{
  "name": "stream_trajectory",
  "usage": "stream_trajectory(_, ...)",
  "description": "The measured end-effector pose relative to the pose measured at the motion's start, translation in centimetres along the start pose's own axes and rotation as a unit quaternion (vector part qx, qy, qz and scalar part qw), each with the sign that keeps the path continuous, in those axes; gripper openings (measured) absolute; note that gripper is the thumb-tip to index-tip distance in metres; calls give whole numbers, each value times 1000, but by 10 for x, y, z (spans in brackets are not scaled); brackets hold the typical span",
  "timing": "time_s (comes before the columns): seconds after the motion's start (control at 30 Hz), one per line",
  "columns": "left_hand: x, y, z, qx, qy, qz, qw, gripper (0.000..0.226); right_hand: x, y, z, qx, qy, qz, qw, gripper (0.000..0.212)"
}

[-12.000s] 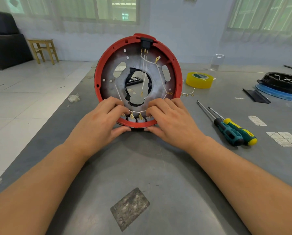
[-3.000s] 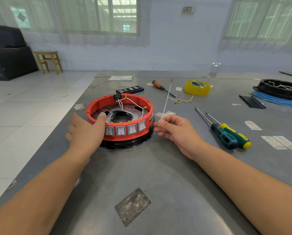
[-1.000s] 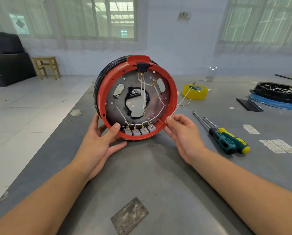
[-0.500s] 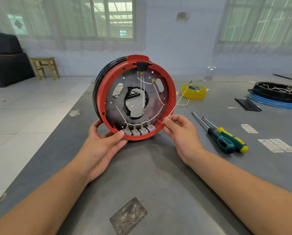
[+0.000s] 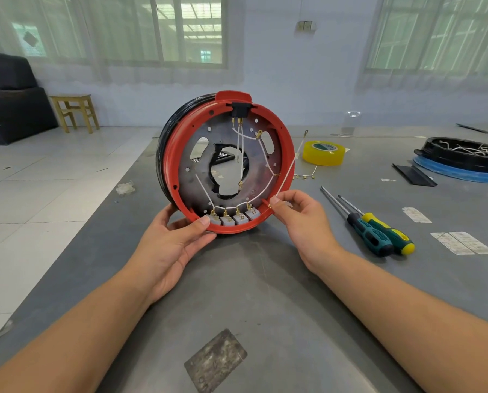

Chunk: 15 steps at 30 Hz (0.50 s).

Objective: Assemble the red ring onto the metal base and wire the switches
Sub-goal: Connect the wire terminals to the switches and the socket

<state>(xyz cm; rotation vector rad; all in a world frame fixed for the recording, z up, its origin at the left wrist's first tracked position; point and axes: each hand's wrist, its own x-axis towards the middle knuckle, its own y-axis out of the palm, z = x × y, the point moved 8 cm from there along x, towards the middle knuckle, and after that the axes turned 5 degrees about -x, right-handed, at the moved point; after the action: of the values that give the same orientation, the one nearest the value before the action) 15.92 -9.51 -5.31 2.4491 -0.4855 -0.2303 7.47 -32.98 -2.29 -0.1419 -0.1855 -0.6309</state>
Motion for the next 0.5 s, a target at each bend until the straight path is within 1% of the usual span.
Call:
stream_trajectory(0.1, -2, 2, -1, 5, 1, 5, 1000, 79, 4, -15, 13, -66, -37, -64, 995, 12)
stream_trajectory(0.17, -3, 4, -1, 7, -2, 12, 1000, 73, 6, -28, 28, -65, -73, -96, 990, 12)
stream_trajectory(0.23, -3, 4, -1, 2, 1, 5, 1000, 75, 6, -39, 48, -65, -114, -120, 984, 12)
stream_trajectory(0.3, -3, 3, -2, -3, 2, -6, 1000, 80, 3, -43, 67, -61, -150, -127, 979, 12)
stream_trajectory(0.37, -3, 3, -3, -4, 2, -9, 1000, 81, -3, -34, 80, -36, -172, -90, 980, 10)
stream_trajectory(0.5, -3, 3, -2, -7, 1, -13, 1000, 74, -21, 16, 84, 5, -169, 61, 984, 12)
